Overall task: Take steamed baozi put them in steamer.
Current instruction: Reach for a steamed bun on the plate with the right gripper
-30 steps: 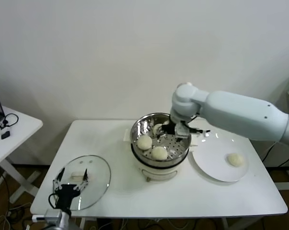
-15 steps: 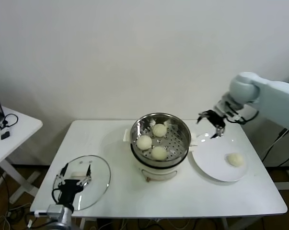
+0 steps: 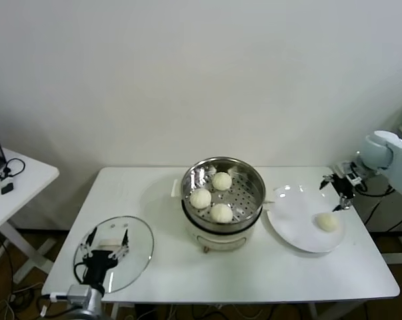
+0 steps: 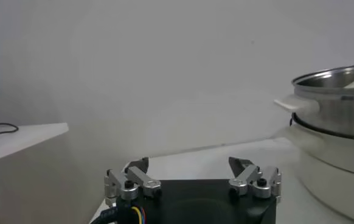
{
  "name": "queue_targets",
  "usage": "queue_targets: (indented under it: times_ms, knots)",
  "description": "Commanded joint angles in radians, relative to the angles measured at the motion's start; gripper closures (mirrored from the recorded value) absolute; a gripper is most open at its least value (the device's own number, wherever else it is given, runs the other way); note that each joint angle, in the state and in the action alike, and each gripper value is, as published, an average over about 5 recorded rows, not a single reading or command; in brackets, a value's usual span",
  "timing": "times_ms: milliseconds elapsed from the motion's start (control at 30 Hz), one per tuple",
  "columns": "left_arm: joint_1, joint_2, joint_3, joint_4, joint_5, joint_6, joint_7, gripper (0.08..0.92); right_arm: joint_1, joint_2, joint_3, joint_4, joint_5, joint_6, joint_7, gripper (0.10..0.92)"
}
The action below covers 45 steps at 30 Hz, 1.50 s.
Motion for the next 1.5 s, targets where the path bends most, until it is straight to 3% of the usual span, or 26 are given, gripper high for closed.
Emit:
queue_targets:
  times_ms: [33, 1200, 1500]
  knots:
    - [0.005, -0.003, -0.001, -0.003, 0.005, 0.003, -0.004, 0.177, -0.280, 0.067, 0.262, -0.219, -0.180, 0.012, -0.013, 0.203]
    - [0.016, -0.006, -0.004, 0.005, 0.016, 0.002, -0.006, 0.177, -0.313, 0.217, 0.372, -0.389, -0.235, 0.023, -0.017, 0.203]
    - [0.018, -0.008, -0.004, 0.004, 0.017, 0.001, -0.005, 0.177, -0.306, 0.220, 0.380, -0.397, -0.230, 0.021, -0.018, 0.300]
